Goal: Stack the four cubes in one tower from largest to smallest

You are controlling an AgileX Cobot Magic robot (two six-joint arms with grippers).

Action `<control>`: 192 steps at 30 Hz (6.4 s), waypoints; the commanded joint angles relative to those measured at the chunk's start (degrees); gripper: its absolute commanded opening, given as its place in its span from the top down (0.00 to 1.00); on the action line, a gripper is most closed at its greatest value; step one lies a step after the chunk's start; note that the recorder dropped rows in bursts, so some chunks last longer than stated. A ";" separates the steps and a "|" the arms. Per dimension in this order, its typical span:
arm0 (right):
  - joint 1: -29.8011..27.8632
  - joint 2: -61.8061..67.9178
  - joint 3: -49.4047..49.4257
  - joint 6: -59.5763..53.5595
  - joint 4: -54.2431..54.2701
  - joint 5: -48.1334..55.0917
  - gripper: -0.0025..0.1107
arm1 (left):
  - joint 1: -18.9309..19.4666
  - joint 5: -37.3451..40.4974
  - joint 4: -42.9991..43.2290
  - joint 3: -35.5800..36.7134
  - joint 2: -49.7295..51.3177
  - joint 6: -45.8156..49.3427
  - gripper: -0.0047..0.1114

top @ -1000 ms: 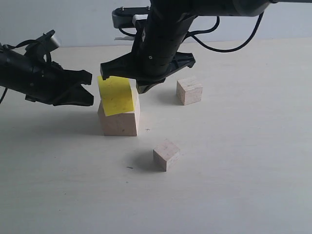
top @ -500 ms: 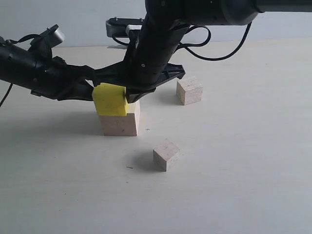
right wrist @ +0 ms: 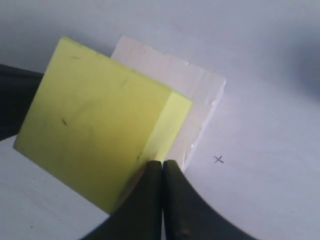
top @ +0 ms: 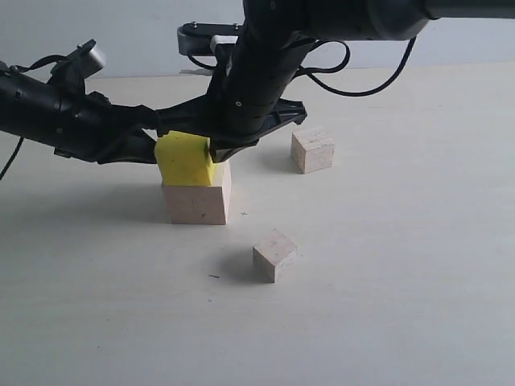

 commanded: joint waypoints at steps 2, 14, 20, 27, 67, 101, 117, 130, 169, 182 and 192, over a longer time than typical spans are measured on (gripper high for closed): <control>-0.36 -0.12 0.00 -0.04 -0.22 -1.70 0.98 | 0.04 2.13 -1.64 -2.63 0.09 0.65 0.96; -1.78 -0.12 0.00 -0.04 -0.80 -1.79 0.98 | 0.04 3.52 1.65 -3.23 0.33 -1.26 0.96; -1.73 -0.12 0.00 -0.04 -0.96 -1.49 0.98 | 0.04 2.47 2.94 -3.23 0.33 -2.53 0.96; -1.73 -1.55 0.00 3.07 -5.78 2.99 0.98 | 0.68 1.86 5.55 -3.23 0.16 -5.03 0.96; -23.29 -5.71 0.00 -8.45 1.96 10.43 0.98 | 1.67 1.91 -10.36 -1.82 11.26 7.33 0.96; -23.29 -6.07 0.00 -9.02 3.49 10.45 0.98 | -1.26 2.98 -10.61 -5.81 15.00 6.06 0.96; -23.29 -6.07 0.00 -9.02 3.36 10.23 0.98 | -1.26 4.13 -10.13 -5.81 14.69 5.60 0.96; -23.29 -6.07 0.00 -9.02 3.26 10.23 0.98 | -1.26 4.96 -10.02 -5.81 14.69 5.21 0.96; -21.86 5.48 -0.11 -37.06 13.65 -5.78 0.25 | 9.61 6.79 18.23 3.92 -41.05 -17.37 0.96; -19.67 6.52 -0.11 -28.67 1.89 -12.70 0.25 | 9.61 8.79 18.23 3.92 -41.08 -17.59 0.96; -19.67 10.82 -0.11 -28.50 1.89 -12.39 0.26 | 9.61 9.69 18.23 3.92 -41.08 -17.68 0.96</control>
